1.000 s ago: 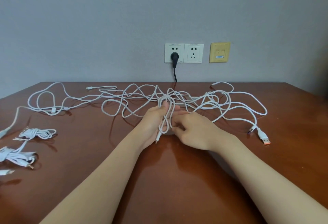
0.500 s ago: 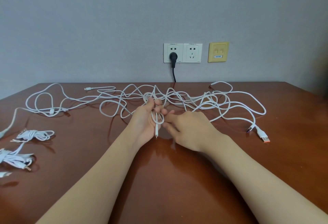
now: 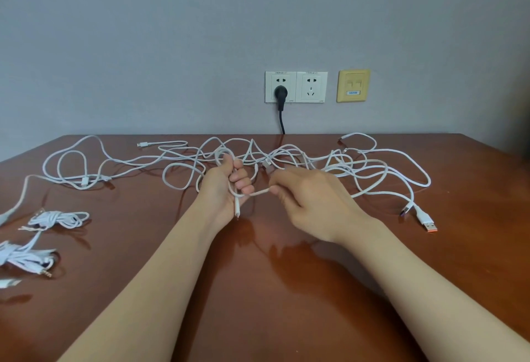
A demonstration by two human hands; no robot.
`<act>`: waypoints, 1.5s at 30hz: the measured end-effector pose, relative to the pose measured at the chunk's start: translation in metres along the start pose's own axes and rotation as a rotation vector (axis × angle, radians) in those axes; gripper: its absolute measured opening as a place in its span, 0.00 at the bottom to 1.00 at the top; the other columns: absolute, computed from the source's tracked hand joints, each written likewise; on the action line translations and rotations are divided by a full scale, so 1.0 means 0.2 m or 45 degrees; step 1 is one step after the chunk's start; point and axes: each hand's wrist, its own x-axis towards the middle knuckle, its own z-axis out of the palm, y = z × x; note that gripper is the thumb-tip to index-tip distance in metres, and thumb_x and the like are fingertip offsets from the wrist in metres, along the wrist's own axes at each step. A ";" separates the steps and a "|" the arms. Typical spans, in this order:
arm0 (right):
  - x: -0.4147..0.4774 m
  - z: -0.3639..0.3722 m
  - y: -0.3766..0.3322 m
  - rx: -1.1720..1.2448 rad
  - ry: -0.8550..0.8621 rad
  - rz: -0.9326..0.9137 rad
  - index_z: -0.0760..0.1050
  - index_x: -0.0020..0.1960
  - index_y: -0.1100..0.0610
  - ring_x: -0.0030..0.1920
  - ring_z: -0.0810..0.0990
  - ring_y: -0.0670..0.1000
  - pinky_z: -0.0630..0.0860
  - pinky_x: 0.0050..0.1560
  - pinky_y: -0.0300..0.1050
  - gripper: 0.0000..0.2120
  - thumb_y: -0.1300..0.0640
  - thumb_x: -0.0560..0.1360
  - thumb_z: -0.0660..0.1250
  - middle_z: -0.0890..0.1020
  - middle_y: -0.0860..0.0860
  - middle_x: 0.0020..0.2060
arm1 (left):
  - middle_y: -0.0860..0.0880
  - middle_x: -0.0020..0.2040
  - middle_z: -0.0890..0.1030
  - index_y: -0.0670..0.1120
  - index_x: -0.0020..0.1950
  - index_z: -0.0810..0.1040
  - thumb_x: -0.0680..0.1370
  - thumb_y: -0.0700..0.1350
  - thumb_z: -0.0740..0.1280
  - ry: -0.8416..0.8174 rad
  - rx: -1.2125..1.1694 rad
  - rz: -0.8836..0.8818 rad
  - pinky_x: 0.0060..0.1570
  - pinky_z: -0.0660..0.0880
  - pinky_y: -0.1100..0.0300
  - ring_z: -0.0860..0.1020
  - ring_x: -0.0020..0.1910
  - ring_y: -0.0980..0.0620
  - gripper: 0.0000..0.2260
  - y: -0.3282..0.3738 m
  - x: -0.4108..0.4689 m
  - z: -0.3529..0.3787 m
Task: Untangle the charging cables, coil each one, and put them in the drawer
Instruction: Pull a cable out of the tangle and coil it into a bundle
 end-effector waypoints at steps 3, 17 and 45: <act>0.01 -0.03 0.01 0.040 0.055 0.080 0.77 0.46 0.57 0.42 0.77 0.58 0.69 0.40 0.46 0.13 0.53 0.73 0.56 0.79 0.51 0.40 | 0.51 0.21 0.68 0.44 0.35 0.65 0.83 0.47 0.49 -0.096 0.049 -0.060 0.23 0.72 0.68 0.70 0.19 0.55 0.19 0.00 -0.03 0.00; -0.01 0.03 -0.11 0.054 -0.451 0.033 0.64 0.38 0.52 0.45 0.74 0.59 0.61 0.41 0.45 0.11 0.50 0.79 0.55 0.75 0.51 0.37 | 0.49 0.21 0.73 0.45 0.29 0.68 0.77 0.40 0.48 -0.105 0.199 -0.072 0.25 0.76 0.65 0.74 0.20 0.52 0.18 -0.02 -0.06 0.05; 0.01 -0.12 0.13 0.521 -0.132 0.291 0.73 0.36 0.47 0.37 0.72 0.34 0.66 0.38 0.28 0.18 0.71 0.66 0.67 0.76 0.43 0.38 | 0.54 0.22 0.60 0.45 0.38 0.64 0.64 0.69 0.52 -0.654 1.261 -0.391 0.18 0.55 0.71 0.58 0.18 0.59 0.26 -0.13 -0.13 0.12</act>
